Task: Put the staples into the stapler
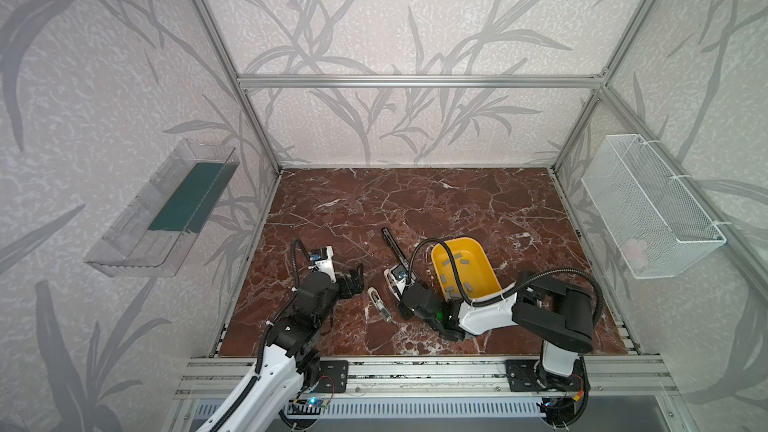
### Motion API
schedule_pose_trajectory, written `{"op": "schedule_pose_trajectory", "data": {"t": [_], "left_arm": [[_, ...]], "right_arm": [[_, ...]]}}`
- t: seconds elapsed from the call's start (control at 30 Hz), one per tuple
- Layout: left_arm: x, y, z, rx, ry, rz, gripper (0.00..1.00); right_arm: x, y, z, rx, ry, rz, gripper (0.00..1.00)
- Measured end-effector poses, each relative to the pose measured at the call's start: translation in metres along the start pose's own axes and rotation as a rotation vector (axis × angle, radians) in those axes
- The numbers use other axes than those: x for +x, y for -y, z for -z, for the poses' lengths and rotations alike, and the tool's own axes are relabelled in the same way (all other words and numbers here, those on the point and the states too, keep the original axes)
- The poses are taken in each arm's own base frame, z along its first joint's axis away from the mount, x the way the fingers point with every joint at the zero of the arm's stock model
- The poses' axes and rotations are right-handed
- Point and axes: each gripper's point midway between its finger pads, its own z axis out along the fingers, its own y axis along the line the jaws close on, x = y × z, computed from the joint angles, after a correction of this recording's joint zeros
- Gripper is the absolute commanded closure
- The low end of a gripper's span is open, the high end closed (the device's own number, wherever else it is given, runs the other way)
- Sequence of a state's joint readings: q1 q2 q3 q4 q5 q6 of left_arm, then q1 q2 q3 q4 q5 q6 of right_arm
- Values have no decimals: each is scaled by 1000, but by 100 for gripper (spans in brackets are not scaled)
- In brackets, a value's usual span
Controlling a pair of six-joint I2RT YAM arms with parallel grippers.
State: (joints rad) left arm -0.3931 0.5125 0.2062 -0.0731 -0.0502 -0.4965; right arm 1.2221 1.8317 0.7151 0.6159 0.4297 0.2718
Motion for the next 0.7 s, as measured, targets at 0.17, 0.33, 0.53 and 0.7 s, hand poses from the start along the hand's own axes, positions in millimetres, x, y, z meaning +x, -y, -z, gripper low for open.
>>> {"op": "schedule_pose_trajectory", "data": {"t": [0.17, 0.33, 0.53, 0.7], "left_arm": [[0, 0, 0, 0, 0, 0, 1], [0, 0, 0, -1, 0, 0, 1], [0, 0, 0, 0, -1, 0, 1], [0, 0, 0, 0, -1, 0, 1]], "right_arm": [[1, -6, 3, -2, 4, 15, 89], [3, -4, 3, 11, 3, 17, 90], [1, -1, 6, 27, 3, 5, 90], [-5, 7, 11, 66, 12, -16, 90]]}}
